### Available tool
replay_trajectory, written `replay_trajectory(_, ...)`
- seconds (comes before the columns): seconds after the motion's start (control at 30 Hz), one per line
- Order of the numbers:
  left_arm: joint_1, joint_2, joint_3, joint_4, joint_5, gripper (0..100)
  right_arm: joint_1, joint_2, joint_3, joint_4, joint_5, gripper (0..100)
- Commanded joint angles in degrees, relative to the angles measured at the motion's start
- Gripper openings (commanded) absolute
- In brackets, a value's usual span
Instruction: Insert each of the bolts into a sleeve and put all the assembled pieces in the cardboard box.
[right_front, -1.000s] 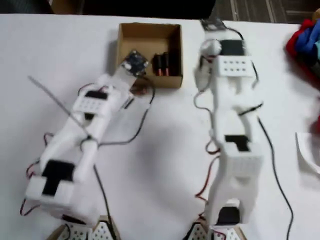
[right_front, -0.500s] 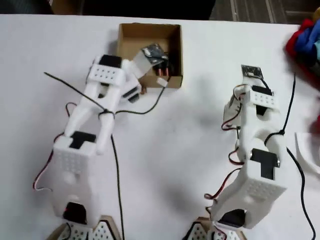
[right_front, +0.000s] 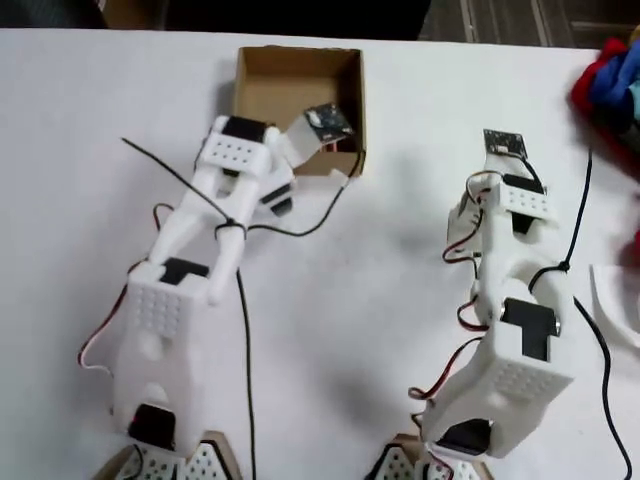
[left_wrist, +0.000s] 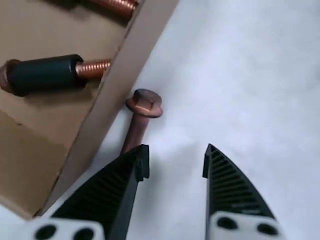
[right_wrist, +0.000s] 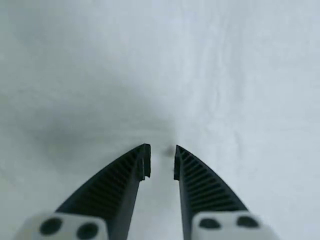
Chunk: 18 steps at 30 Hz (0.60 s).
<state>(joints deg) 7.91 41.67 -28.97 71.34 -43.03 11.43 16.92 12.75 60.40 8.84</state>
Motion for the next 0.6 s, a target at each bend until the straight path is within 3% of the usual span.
replay_trajectory(0.0,0.0,0.4,-2.6,-1.6,-0.4,19,0.7,-3.8,-0.1,-0.7,-0.4,7.0)
replay_trajectory(0.43,0.4,1.8,-2.5,-2.6,-0.5,19,0.7,-3.8,-0.1,-0.7,-0.4,7.0)
replay_trajectory(0.57,1.5,1.8,-2.2,-1.6,-0.5,9,0.7,-3.8,-0.1,-0.7,-0.4,7.0)
